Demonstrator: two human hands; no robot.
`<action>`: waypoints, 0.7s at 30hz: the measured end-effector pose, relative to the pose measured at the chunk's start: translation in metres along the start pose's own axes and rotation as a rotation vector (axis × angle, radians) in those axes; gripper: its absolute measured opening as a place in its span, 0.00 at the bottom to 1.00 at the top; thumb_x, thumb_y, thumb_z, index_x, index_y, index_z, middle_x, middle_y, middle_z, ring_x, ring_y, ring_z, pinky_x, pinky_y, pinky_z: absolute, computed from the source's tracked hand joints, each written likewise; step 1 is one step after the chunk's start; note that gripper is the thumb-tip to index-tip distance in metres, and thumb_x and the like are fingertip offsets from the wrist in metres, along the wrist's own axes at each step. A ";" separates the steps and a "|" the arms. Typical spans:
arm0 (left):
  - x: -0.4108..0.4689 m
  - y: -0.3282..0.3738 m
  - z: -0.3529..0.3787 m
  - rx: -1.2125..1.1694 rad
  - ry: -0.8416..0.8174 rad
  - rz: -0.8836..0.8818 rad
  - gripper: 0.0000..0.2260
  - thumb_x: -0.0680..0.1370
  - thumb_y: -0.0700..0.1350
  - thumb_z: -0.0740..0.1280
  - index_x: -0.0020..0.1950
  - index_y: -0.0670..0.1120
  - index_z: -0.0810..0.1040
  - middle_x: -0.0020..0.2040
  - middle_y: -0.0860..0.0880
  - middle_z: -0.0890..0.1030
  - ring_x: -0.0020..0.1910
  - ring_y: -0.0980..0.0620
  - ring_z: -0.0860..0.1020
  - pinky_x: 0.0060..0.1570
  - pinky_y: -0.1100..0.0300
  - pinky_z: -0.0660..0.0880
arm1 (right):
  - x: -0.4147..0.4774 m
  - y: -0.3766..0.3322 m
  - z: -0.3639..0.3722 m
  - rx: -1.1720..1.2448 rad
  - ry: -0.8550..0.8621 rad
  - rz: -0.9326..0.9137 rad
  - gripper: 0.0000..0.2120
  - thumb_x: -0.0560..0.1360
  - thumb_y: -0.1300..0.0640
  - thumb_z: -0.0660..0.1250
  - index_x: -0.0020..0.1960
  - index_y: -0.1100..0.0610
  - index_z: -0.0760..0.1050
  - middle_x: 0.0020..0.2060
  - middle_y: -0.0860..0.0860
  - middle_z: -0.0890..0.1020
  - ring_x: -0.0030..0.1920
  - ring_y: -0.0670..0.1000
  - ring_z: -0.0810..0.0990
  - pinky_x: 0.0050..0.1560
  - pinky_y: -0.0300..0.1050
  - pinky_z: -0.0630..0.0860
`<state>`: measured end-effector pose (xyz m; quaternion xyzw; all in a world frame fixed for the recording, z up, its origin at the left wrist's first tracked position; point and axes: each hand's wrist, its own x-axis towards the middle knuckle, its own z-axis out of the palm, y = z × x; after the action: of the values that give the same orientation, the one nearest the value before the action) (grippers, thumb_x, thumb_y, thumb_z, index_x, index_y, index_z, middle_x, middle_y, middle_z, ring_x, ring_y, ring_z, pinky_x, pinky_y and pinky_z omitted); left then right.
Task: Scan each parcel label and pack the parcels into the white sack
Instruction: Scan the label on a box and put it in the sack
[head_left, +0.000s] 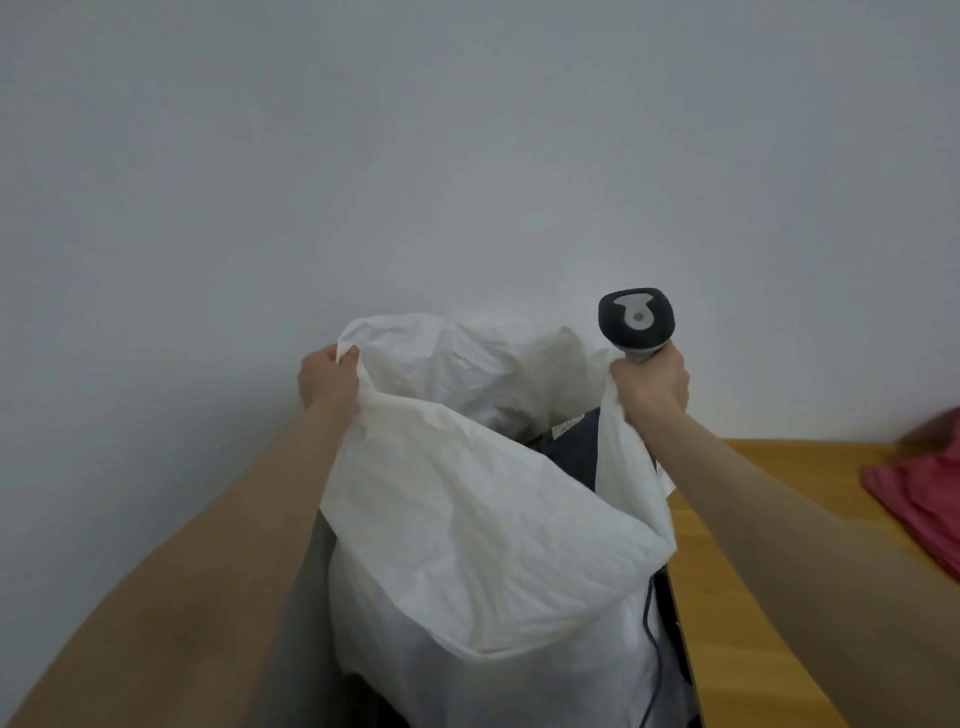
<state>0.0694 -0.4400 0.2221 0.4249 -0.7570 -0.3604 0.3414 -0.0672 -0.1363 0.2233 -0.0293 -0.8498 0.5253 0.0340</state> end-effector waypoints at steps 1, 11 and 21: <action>-0.004 -0.007 -0.001 0.061 -0.024 0.012 0.11 0.78 0.45 0.65 0.54 0.39 0.82 0.49 0.37 0.82 0.51 0.40 0.80 0.47 0.53 0.73 | -0.002 0.007 0.001 -0.028 -0.021 -0.002 0.08 0.72 0.63 0.63 0.49 0.54 0.69 0.36 0.50 0.74 0.42 0.58 0.77 0.44 0.48 0.73; -0.051 -0.048 -0.021 0.689 -0.204 -0.027 0.28 0.75 0.52 0.69 0.72 0.44 0.66 0.68 0.39 0.69 0.67 0.39 0.67 0.63 0.48 0.67 | -0.021 0.054 0.009 -0.196 -0.179 0.020 0.07 0.73 0.62 0.61 0.49 0.53 0.69 0.36 0.50 0.73 0.41 0.57 0.76 0.40 0.47 0.71; -0.141 -0.014 -0.029 1.339 -1.218 0.002 0.21 0.79 0.58 0.59 0.64 0.45 0.74 0.63 0.47 0.76 0.60 0.49 0.75 0.57 0.61 0.68 | -0.031 0.057 -0.025 -0.279 -0.186 0.029 0.07 0.75 0.62 0.60 0.50 0.53 0.67 0.41 0.54 0.74 0.43 0.58 0.75 0.43 0.49 0.71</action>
<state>0.1565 -0.3272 0.1953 0.2696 -0.8582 -0.0069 -0.4367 -0.0335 -0.0911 0.1830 0.0027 -0.9133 0.4032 -0.0569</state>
